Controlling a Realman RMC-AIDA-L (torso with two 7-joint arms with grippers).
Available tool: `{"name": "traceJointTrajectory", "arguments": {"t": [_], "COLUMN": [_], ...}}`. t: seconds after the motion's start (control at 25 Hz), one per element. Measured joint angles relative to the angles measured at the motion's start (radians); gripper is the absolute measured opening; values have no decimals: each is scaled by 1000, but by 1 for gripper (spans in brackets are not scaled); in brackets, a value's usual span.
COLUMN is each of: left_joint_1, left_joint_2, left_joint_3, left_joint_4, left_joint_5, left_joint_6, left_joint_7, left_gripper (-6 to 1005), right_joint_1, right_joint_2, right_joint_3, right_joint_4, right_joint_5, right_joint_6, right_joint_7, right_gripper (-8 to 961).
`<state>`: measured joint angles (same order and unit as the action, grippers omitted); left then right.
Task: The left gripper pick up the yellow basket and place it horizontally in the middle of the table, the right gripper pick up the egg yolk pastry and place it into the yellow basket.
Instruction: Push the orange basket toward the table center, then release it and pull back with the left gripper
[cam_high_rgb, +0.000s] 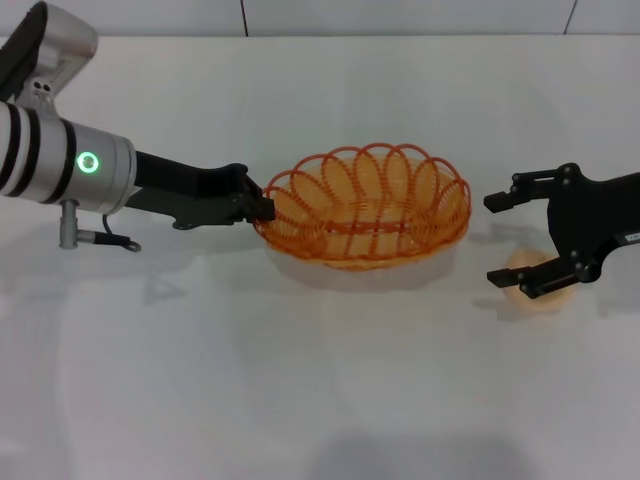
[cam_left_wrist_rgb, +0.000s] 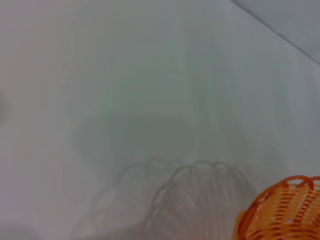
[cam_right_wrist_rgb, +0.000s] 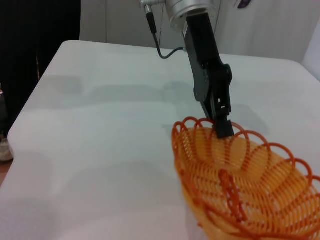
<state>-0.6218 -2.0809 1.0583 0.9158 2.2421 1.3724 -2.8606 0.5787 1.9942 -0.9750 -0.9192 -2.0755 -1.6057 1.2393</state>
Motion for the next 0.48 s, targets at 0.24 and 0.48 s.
{"name": "traceJointTrajectory", "arguments": {"t": [0.24, 0.48], "left_joint_1": [0, -7], "left_joint_2": [2, 3], "left_joint_3": [9, 33], "left_joint_4": [2, -1], "left_joint_5": [12, 14], "left_joint_6": [-6, 0], "left_joint_7": [-7, -7], "left_gripper": [101, 125], "right_joint_1": [-19, -21], "right_joint_2": [5, 7], "right_joint_3": [1, 1], "right_joint_4": [-24, -26], "right_joint_5": [0, 1], "right_joint_6": [0, 1], "right_joint_7": [0, 1], "right_gripper": [841, 841]}}
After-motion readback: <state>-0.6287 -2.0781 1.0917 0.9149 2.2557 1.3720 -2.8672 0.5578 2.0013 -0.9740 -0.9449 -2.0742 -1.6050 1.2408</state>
